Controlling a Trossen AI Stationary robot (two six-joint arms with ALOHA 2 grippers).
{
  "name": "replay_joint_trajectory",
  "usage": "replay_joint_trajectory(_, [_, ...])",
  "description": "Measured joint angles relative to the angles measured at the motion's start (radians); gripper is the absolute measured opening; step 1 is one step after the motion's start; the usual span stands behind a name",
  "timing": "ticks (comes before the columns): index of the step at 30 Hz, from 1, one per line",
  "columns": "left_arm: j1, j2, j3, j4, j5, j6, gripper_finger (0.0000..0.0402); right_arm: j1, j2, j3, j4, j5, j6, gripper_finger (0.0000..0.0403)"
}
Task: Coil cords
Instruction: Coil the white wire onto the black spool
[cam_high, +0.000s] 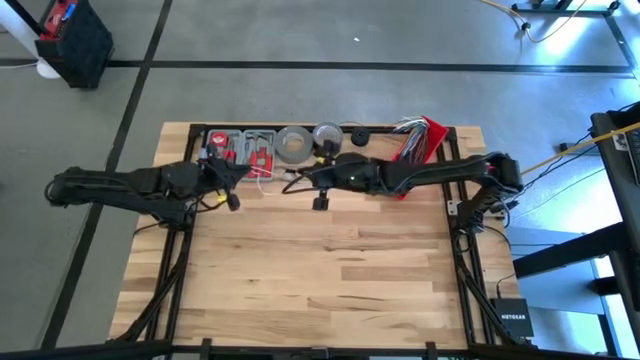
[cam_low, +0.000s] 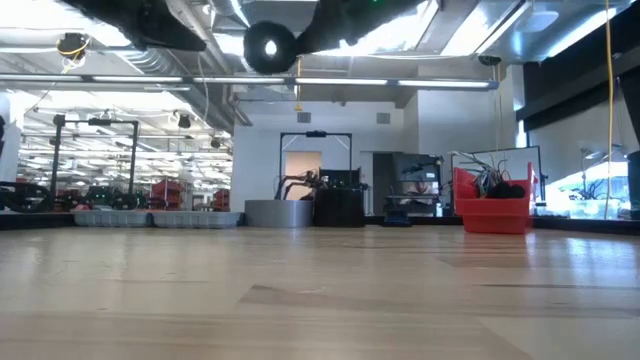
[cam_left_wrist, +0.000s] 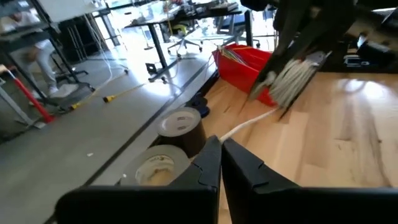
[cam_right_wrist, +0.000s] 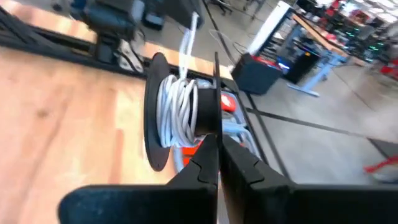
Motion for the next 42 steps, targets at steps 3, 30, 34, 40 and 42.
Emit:
replay_joint_trajectory(3, [0.0, 0.0, 0.0, 0.011, 0.045, -0.027, 0.0001, 0.0, 0.038, 0.0, 0.003, 0.089, -0.029, 0.0005])
replay_joint_trajectory(30, [0.012, 0.482, 0.002, 0.57, 0.194, 0.007, 0.0002, 0.005, 0.167, -0.003, 0.25, 0.311, -0.087, 0.0005])
replay_joint_trajectory(34, [0.036, 0.534, 0.002, 0.6, 0.193, 0.015, 0.0002, 0.013, 0.162, -0.004, 0.287, 0.319, -0.075, 0.0005])
replay_joint_trajectory(40, [0.056, 0.574, 0.007, 0.635, 0.193, 0.016, 0.0005, 0.019, 0.108, -0.006, 0.319, 0.292, -0.019, 0.0005])
replay_joint_trajectory(42, [0.055, 0.579, 0.007, 0.65, 0.195, 0.018, 0.0003, 0.019, 0.09, -0.006, 0.334, 0.277, -0.015, 0.0005])
